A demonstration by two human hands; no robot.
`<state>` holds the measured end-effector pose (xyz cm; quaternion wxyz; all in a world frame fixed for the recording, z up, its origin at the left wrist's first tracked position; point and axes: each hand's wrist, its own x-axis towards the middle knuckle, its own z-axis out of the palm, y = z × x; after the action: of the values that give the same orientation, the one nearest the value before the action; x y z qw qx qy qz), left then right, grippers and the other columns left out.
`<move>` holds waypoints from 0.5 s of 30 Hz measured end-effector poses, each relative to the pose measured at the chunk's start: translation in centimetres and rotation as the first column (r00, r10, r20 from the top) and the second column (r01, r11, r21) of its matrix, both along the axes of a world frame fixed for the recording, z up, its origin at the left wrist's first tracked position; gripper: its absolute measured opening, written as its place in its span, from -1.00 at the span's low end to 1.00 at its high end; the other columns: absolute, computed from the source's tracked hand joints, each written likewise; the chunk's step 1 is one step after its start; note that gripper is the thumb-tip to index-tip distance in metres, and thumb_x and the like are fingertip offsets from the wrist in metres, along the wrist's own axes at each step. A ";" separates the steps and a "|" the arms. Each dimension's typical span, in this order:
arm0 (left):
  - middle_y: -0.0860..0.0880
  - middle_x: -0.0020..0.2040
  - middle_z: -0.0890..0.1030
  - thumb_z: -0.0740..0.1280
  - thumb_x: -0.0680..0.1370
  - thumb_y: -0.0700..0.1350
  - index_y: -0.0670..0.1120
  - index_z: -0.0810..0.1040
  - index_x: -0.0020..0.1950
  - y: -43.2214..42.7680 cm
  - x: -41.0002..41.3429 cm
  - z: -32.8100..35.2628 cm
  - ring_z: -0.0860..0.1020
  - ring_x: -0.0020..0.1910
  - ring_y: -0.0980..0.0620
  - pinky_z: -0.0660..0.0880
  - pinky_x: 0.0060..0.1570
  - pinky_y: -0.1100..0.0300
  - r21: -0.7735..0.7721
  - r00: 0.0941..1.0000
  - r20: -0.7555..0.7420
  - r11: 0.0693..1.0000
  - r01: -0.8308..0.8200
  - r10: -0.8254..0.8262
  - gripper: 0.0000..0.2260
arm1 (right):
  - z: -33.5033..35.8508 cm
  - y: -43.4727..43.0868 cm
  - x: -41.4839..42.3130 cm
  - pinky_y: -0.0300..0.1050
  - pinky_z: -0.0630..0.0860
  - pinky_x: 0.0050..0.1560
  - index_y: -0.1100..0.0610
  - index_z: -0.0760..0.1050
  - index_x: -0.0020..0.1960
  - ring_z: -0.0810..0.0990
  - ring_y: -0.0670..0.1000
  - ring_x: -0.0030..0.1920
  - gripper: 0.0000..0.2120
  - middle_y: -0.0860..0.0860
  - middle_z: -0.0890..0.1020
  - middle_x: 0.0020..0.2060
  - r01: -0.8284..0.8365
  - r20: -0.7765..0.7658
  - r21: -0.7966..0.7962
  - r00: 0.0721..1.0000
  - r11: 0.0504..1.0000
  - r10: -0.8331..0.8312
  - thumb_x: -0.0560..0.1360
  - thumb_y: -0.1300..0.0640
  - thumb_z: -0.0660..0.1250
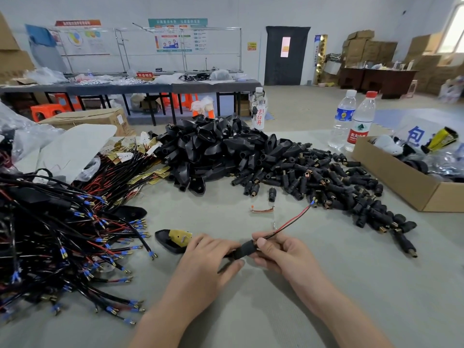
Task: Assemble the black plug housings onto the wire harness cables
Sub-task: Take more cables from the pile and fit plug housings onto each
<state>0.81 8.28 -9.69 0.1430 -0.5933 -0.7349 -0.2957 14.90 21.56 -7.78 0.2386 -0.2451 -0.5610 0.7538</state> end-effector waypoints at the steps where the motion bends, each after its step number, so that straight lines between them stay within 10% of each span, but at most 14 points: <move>1: 0.20 -0.13 0.62 0.28 0.51 0.14 0.04 0.62 0.02 0.0 -0.1 0.1 0.50 -0.10 0.12 0.30 0.10 0.22 0.000 1.000 -0.008 1.000 -0.007 0.007 -0.75 | 0.1 -0.1 0.0 -0.28 0.60 -0.17 0.23 0.61 0.06 0.71 -0.02 -0.14 -0.87 0.03 0.72 -0.23 -0.003 0.002 0.012 1.000 1.000 0.003 0.58 0.30 0.30; 15: 0.14 -0.02 0.59 0.18 0.58 0.10 0.03 0.61 0.03 -0.4 -0.9 0.3 0.54 0.00 0.04 0.30 0.19 0.11 -0.020 0.996 -0.014 0.996 -0.089 0.089 -0.74 | 0.6 0.5 0.2 -0.23 0.62 -0.24 0.22 0.55 0.04 0.73 0.01 -0.12 -0.87 0.05 0.74 -0.12 0.158 -0.021 0.081 0.987 0.984 -0.157 0.62 0.18 0.28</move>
<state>-0.09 7.93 -9.38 0.1544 -0.5634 -0.7627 -0.2775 15.09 22.03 -7.18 0.3114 -0.2730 -0.5688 0.7106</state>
